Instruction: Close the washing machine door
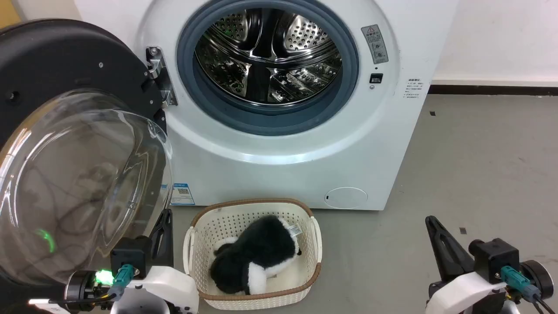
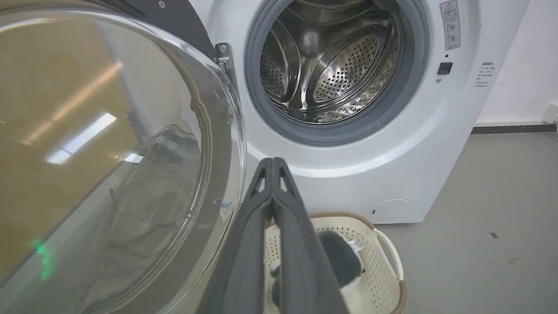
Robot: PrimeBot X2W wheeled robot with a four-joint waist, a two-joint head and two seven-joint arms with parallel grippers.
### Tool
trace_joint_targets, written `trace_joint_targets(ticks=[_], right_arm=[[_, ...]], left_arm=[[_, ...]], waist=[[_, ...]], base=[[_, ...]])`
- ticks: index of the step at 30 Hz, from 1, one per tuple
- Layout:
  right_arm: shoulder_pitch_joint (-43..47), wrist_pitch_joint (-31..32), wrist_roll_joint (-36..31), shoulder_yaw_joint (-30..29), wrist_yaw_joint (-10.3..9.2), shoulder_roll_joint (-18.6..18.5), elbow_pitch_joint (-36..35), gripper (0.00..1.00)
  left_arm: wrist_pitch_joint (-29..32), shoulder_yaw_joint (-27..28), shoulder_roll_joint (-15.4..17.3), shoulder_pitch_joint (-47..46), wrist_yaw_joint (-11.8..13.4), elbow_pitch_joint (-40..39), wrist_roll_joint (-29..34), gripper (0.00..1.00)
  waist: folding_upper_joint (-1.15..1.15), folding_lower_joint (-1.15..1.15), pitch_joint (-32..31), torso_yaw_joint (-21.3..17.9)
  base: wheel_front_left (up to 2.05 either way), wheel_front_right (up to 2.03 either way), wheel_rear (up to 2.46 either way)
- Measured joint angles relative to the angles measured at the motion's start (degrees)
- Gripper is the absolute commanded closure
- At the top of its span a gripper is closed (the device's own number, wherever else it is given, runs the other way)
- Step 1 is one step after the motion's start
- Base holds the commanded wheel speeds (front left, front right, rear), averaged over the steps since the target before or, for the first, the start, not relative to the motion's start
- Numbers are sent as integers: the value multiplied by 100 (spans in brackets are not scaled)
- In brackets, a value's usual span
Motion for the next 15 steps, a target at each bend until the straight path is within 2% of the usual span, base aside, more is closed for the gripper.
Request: trace_joint_targets(ticks=[15], right_arm=[[0, 0, -1, -2, 0, 0, 0, 100]], left_arm=[[0, -1, -1, 1, 0, 0, 0, 100]], waist=[[0, 0, 0, 0]], base=[[0, 0, 0]])
